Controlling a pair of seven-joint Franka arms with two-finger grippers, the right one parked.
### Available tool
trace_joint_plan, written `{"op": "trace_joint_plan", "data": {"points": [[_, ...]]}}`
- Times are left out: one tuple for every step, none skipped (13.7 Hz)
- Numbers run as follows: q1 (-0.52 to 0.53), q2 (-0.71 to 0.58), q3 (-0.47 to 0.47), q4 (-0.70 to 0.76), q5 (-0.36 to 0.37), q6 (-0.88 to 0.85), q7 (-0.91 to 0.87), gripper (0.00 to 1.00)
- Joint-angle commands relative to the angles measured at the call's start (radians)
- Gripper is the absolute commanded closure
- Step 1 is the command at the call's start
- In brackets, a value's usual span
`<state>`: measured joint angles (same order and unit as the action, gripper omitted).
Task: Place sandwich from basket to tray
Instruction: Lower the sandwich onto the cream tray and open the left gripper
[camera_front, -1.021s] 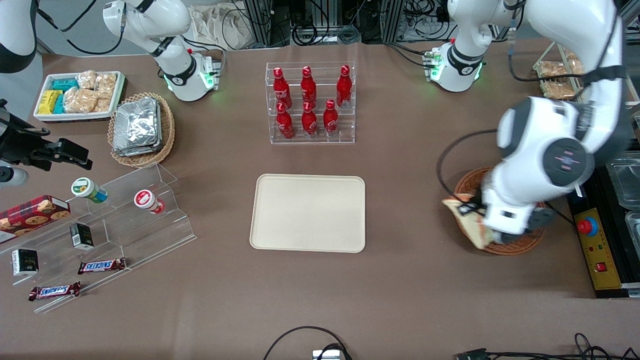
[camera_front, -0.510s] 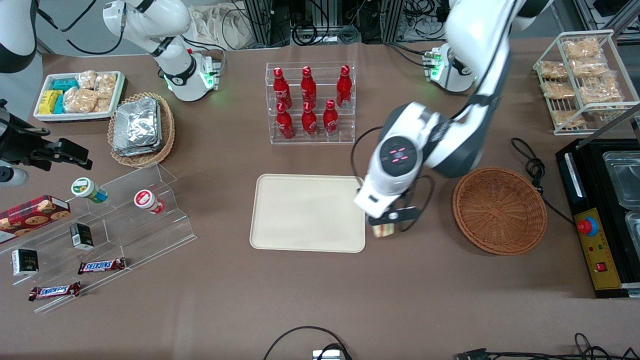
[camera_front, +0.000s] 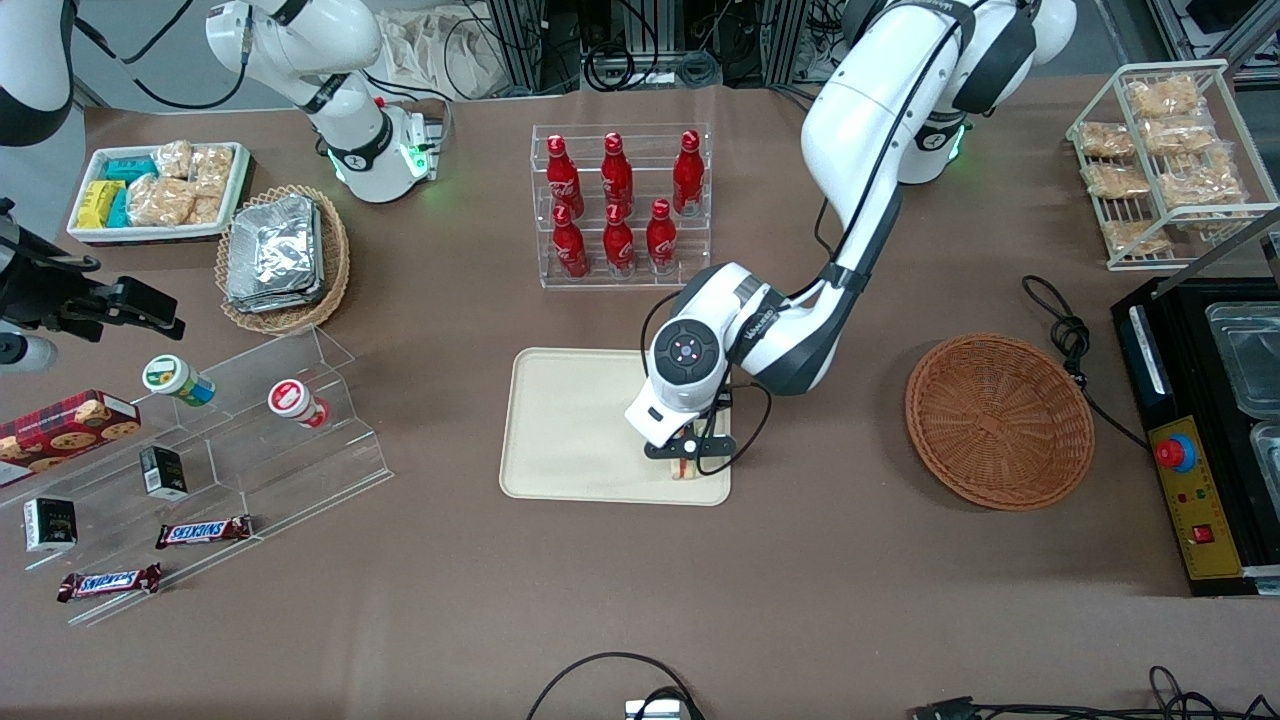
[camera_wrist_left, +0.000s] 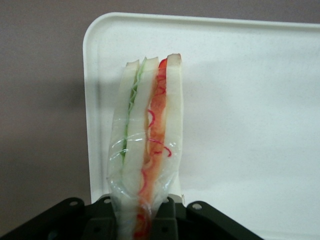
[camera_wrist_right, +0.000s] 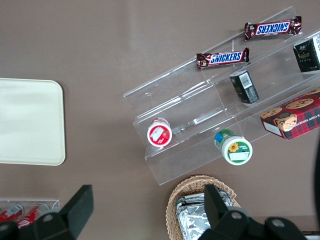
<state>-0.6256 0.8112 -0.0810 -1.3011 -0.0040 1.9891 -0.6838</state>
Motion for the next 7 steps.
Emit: {"op": "trace_joint_plan", "data": {"points": [[0.001, 0.016, 0.004, 0.028, -0.002, -0.027, 0.035, 0.73], [0.003, 0.019, 0.004, 0.028, -0.010, -0.027, 0.038, 0.62], [0.006, 0.023, 0.004, 0.028, -0.011, -0.026, 0.040, 0.42], [0.006, 0.031, 0.004, 0.028, -0.004, -0.026, 0.038, 0.18], [0.006, 0.036, 0.004, 0.025, 0.001, -0.026, 0.040, 0.00], [0.004, 0.033, 0.004, 0.013, 0.001, -0.027, 0.037, 0.00], [0.004, 0.025, 0.004, 0.011, 0.001, -0.029, 0.030, 0.00]]}}
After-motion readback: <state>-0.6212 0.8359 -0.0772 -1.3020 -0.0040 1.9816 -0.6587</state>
